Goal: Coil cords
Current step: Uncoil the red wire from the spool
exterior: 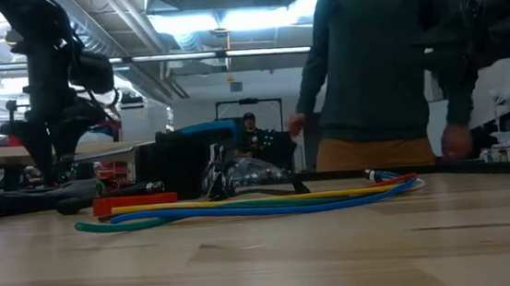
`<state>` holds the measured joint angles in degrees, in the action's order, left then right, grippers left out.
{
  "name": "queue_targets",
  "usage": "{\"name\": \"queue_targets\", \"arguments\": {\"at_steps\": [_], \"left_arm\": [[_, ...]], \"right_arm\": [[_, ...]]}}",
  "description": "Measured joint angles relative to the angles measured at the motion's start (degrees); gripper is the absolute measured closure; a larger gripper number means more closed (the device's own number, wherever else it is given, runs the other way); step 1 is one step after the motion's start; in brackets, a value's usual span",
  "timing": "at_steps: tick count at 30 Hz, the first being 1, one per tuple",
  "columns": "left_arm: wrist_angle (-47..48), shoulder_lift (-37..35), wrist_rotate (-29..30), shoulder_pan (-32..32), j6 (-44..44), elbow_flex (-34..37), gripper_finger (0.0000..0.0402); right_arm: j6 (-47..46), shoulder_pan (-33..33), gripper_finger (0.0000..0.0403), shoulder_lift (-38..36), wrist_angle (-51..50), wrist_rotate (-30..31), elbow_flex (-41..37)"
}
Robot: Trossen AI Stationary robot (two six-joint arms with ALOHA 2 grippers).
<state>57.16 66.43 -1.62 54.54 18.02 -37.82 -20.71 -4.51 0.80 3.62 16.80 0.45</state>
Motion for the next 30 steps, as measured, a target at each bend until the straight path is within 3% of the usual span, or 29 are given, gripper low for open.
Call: {"name": "queue_targets", "arguments": {"at_steps": [6,17,24,30], "left_arm": [[-5.4,3.9,-5.5,0.0,0.0,0.0,0.021],[-9.3,7.1,-5.9,0.0,1.3,0.0,0.021],[-11.7,8.9,-9.9,0.0,1.5,0.0,0.0211],[-13.5,9.1,-10.7,0.0,1.7,0.0,0.0252]], "right_arm": [[0.0,0.0,0.0214,0.0,0.0,0.0,0.0],[0.0,0.0,0.0214,0.0,-0.2,0.0,0.0],[0.1,0.0,0.0214,0.0,-0.2,0.0,0.0],[0.1,0.0,0.0214,0.0,-0.3,0.0,0.0]]}}
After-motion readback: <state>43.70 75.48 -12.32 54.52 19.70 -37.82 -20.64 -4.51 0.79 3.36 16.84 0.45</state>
